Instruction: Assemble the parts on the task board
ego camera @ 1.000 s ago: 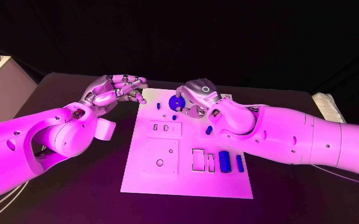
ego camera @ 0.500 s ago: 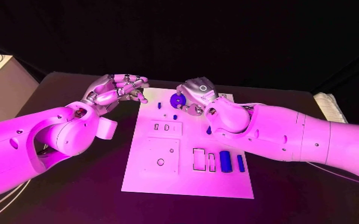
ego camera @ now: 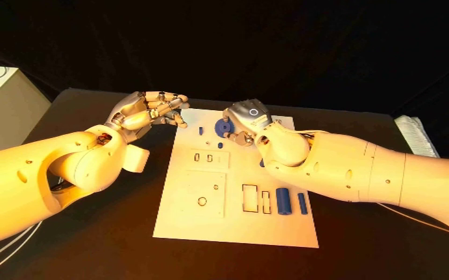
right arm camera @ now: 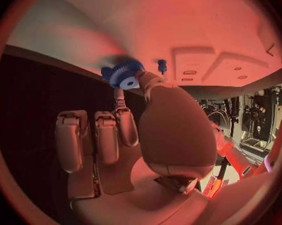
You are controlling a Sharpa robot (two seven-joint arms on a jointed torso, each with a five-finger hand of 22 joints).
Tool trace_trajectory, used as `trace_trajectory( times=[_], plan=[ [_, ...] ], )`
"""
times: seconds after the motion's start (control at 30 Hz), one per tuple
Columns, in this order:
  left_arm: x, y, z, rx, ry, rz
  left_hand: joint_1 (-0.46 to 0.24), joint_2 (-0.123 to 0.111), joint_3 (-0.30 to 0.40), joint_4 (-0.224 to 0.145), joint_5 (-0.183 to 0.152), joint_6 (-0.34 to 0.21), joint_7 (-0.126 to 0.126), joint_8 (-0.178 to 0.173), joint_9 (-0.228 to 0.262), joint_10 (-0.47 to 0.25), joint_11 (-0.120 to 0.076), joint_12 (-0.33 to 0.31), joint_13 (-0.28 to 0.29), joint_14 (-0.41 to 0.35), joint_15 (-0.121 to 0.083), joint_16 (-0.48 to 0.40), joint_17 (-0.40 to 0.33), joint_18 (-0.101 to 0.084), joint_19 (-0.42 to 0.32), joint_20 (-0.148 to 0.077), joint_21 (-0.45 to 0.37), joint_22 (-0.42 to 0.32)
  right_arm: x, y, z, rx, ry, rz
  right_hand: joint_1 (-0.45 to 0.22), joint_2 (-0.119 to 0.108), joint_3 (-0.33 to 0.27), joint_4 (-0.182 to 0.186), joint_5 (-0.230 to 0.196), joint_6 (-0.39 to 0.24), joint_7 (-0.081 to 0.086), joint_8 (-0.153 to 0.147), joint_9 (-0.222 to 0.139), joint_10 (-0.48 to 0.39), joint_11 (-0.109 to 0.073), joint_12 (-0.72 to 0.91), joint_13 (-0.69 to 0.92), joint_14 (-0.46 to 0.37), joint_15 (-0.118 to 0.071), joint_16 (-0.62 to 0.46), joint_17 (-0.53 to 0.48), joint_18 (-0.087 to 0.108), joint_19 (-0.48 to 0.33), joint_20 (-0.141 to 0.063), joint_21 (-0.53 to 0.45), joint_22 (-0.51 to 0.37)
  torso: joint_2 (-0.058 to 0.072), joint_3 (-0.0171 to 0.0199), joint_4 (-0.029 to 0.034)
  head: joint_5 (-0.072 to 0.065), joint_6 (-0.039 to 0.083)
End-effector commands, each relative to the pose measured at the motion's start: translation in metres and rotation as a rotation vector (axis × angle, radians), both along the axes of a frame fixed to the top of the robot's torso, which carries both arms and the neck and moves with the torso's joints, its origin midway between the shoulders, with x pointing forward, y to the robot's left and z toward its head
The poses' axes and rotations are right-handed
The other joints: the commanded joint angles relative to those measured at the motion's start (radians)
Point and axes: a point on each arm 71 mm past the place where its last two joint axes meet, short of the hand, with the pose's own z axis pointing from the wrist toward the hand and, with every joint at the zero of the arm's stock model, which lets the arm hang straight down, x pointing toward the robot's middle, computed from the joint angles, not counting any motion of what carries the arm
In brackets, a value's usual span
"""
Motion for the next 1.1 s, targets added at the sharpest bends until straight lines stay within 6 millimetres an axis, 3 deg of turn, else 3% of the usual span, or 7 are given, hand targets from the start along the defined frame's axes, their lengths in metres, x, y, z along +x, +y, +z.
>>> trace_trajectory(
  times=[0.03, 0.13, 0.3, 1.1],
  plan=[
    [-0.0003, -0.0022, 0.0005, -0.003, -0.004, -0.022, 0.005, 0.007, 0.006, -0.002, 0.001, -0.002, 0.003, -0.004, 0.001, -0.004, 0.000, -0.005, -0.001, -0.006, -0.002, 0.006, 0.001, 0.009, -0.006, 0.000, 0.006, 0.002, 0.0008, 0.0023, -0.0040, -0.016, 0.014, 0.006, -0.012, -0.001, -0.005, -0.001, 0.003, -0.003, -0.007, 0.002, -0.003, 0.002, 0.000, 0.002, 0.092, 0.098, -0.009, 0.005, 0.235, -0.006, 0.076, -0.007, 0.004, 0.210, 0.000, 0.0000, 0.0010, 0.001, 0.000],
    [-0.0001, -0.0018, 0.0003, -0.002, -0.003, -0.021, 0.004, 0.006, 0.007, -0.004, 0.000, -0.002, 0.003, -0.004, 0.002, -0.005, 0.000, -0.005, -0.001, -0.008, -0.002, 0.007, 0.002, 0.009, -0.010, 0.000, 0.010, 0.005, 0.0022, 0.0026, -0.0054, -0.017, 0.015, 0.003, -0.012, -0.001, -0.005, -0.001, 0.003, -0.003, -0.007, 0.002, -0.003, 0.002, 0.000, 0.002, 0.092, 0.098, -0.009, 0.005, 0.235, -0.006, 0.076, -0.007, 0.004, 0.210, 0.000, -0.0007, 0.0026, -0.001, -0.001],
    [0.0002, -0.0014, 0.0001, -0.001, -0.001, -0.020, 0.004, 0.006, 0.007, -0.004, 0.000, -0.002, 0.003, -0.004, 0.002, -0.005, 0.000, -0.005, -0.001, -0.008, -0.002, 0.007, 0.002, 0.009, -0.010, 0.000, 0.010, 0.005, 0.0050, 0.0022, -0.0068, -0.022, 0.016, -0.002, -0.012, 0.000, -0.005, -0.001, 0.004, -0.003, -0.007, 0.002, -0.003, 0.002, 0.000, 0.002, 0.092, 0.098, -0.010, 0.005, 0.235, -0.006, 0.076, -0.007, 0.004, 0.210, -0.001, -0.0011, -0.0009, 0.002, -0.001],
    [0.0012, -0.0015, -0.0005, 0.001, 0.004, -0.023, 0.002, 0.006, 0.008, -0.003, 0.000, -0.002, 0.004, -0.005, 0.002, -0.005, 0.001, -0.005, -0.001, -0.009, -0.002, 0.007, 0.003, 0.009, -0.012, 0.001, 0.013, 0.006, 0.0087, 0.0012, -0.0065, -0.013, 0.013, -0.014, -0.012, 0.005, -0.004, -0.001, 0.007, -0.009, -0.006, -0.001, -0.005, -0.002, 0.000, -0.004, 0.087, 0.098, -0.010, 0.004, 0.234, -0.006, 0.075, -0.009, 0.001, 0.207, 0.000, 0.0011, -0.0018, 0.003, -0.003]
  ],
)
